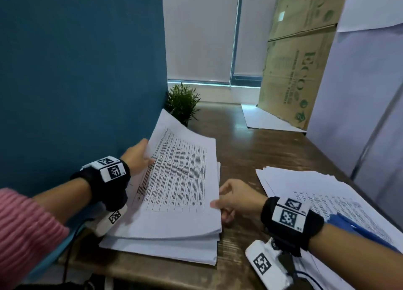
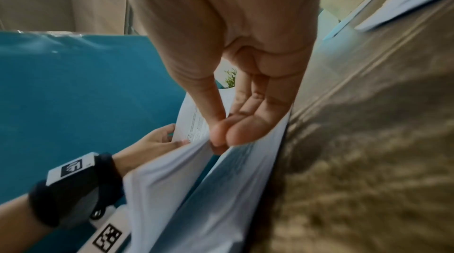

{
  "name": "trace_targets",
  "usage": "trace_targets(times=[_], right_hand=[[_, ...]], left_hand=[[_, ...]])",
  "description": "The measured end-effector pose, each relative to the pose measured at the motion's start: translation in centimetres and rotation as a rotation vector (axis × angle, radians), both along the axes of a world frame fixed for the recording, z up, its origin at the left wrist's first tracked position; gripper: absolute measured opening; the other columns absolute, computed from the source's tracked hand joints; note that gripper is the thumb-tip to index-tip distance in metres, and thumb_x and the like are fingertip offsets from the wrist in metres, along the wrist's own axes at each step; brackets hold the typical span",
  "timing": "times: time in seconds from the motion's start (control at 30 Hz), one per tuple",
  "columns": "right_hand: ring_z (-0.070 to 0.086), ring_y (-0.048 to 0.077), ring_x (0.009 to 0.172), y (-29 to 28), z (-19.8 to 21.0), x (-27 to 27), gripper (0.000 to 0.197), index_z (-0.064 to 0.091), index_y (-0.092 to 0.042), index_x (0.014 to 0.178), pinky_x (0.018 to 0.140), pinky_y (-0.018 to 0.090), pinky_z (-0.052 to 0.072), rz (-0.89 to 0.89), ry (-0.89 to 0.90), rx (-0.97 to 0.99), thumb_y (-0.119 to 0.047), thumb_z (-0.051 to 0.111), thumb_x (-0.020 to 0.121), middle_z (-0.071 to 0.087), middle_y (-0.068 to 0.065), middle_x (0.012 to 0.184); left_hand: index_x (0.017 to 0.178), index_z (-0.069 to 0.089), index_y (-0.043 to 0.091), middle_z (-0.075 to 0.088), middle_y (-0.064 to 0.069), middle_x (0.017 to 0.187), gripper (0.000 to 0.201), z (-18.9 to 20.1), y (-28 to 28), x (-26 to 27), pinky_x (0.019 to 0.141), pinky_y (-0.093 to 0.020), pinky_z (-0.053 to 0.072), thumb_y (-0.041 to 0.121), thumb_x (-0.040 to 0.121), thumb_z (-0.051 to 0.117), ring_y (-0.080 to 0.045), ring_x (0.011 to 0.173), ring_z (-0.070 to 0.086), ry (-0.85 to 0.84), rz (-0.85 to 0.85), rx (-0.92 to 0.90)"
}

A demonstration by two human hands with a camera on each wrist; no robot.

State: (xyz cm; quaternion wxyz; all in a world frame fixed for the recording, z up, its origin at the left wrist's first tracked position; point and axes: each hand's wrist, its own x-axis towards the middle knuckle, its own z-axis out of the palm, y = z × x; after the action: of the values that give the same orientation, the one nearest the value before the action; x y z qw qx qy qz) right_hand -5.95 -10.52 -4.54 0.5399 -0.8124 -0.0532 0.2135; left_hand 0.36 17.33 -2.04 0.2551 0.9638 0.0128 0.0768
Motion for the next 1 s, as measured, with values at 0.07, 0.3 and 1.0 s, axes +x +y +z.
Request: trace_targets(times=[0.07, 0.3, 1.0], right_hand=[[0.057, 0.014, 0.044, 0.3, -1.1, 0.0, 0.038, 0.036, -0.01, 0.101, 0.041, 0.025, 0.049, -0.002, 0.05, 0.0, -0.004, 0.069, 0.082, 0.061, 0.019, 0.083], [0.057, 0.015, 0.04, 0.5, -2.2, -0.1, 0.039, 0.035, -0.011, 0.097, 0.04, 0.024, 0.049, 0.101, 0.138, -0.065, -0.003, 0.07, 0.081, 0.056, 0.014, 0.066], [0.053, 0.012, 0.048, -18.4, 4.7, -1.7, 0.013, 0.06, -0.015, 0.077, 0.051, 0.025, 0.044, -0.321, -0.402, -0.451, -0.023, 0.069, 0.083, 0.061, 0.0, 0.058]], left_hand=[[0.106, 0.039, 0.008, 0.057, -0.018, 0.117, 0.027, -0.9, 0.0, 0.2, 0.087, -0.039, 0.048, 0.019, 0.091, 0.059, -0.031, 0.104, 0.056, 0.067, -0.019, 0.09], [0.131, 0.032, 0.005, 0.052, -0.015, 0.131, 0.063, -2.8, -0.4, 1.1, 0.089, -0.033, 0.043, 0.028, 0.085, 0.068, -0.029, 0.116, 0.053, 0.322, 0.039, 0.327], [0.126, 0.055, 0.019, 0.049, -0.002, 0.118, 0.033, 1.5, -23.1, -3.1, 0.078, -0.019, 0.031, 0.014, 0.094, 0.049, -0.021, 0.11, 0.051, -0.139, -0.774, 0.388]])
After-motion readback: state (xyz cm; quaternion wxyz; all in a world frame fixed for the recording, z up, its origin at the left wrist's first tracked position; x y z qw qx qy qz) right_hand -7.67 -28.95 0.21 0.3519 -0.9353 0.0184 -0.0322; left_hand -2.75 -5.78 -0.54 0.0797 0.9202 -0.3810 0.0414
